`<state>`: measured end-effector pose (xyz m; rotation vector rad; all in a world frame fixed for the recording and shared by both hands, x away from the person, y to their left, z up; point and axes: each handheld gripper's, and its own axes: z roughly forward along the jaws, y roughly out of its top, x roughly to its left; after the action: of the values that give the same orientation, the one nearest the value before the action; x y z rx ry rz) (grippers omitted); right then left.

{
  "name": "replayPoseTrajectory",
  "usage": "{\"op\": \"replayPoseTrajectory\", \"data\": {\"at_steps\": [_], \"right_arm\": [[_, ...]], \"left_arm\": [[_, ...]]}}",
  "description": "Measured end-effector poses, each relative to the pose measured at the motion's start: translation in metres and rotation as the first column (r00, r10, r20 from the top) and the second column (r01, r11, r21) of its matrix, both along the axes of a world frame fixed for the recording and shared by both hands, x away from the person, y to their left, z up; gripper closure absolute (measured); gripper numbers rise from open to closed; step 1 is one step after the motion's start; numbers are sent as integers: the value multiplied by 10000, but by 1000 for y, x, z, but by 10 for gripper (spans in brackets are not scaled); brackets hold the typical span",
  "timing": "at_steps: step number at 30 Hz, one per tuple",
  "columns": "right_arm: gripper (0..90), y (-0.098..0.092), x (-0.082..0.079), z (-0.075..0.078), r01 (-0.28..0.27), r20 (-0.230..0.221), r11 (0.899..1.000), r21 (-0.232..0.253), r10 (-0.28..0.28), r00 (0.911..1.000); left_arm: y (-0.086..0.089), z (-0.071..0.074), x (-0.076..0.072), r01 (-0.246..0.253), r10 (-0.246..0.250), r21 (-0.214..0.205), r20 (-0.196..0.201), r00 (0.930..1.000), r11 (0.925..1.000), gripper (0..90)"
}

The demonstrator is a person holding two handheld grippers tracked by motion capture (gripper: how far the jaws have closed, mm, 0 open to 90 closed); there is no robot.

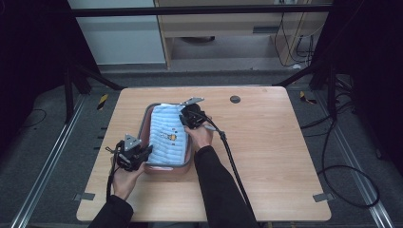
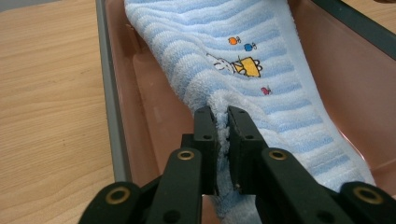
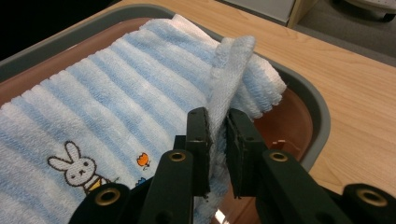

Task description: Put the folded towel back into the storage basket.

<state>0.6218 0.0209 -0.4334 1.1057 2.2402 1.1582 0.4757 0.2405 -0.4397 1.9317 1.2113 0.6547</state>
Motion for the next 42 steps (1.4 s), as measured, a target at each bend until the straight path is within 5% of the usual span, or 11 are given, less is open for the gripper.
{"op": "replayPoseTrajectory", "data": {"at_steps": [12,19,32,42], "right_arm": [[727,-7,-4,11,164,537,9998,132,-171,9984],[632,-23,-15,28,197,1036,9974,689,-268,9943],[328,-81,-45,44,692,1335,9914,1115,-839,9875],[280,-137,-70,38,1185,1148,9840,1330,-1340,9843]], "left_arm": [[5,7,-3,-159,168,-308,294,9994,9994,761],[9,16,-8,-90,125,-589,584,9982,9982,727],[10,24,-16,470,-402,-873,788,9961,9951,547],[11,24,-16,581,-511,-885,790,9956,9944,433]]}}
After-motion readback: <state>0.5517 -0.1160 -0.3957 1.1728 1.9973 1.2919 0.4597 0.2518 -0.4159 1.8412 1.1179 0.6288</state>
